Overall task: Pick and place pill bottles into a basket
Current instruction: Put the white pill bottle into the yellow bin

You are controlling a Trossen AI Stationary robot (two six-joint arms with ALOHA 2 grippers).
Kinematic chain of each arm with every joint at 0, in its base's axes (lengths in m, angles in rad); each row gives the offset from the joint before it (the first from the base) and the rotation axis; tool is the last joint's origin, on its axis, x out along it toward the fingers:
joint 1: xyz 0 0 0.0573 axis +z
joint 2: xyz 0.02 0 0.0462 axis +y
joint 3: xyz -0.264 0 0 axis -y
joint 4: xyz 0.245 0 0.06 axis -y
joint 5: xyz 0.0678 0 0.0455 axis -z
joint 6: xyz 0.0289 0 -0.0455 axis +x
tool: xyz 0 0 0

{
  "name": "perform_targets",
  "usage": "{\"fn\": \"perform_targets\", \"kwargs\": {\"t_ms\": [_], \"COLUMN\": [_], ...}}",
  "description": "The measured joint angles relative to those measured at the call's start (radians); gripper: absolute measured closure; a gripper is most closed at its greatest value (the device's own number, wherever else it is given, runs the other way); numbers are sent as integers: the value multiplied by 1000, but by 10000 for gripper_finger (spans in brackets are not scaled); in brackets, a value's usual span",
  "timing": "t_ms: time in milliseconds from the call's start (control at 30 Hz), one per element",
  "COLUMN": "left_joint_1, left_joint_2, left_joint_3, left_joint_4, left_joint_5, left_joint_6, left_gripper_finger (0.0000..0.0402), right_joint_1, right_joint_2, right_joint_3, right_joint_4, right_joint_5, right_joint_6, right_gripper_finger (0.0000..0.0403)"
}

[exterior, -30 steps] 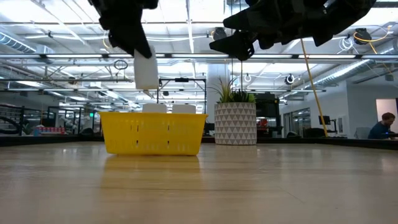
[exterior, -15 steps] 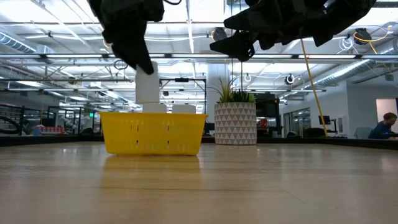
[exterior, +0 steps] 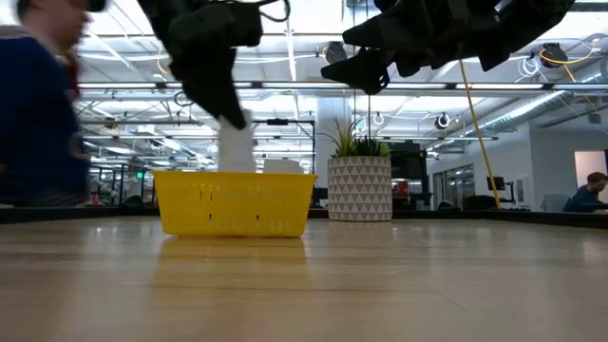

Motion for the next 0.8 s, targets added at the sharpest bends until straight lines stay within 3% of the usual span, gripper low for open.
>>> {"fn": "perform_targets", "kwargs": {"t_ms": [800], "left_joint_1": [0], "left_joint_2": [71], "left_joint_3": [-31], "left_joint_4": [62], "left_joint_5": [2], "left_joint_6": [-3], "left_gripper_finger": [236], "right_joint_1": [0], "right_joint_2": [0], "right_joint_3": [0], "right_joint_4": [1], "right_joint_5": [-3], "right_joint_6": [5], "right_gripper_finger": [23]}}
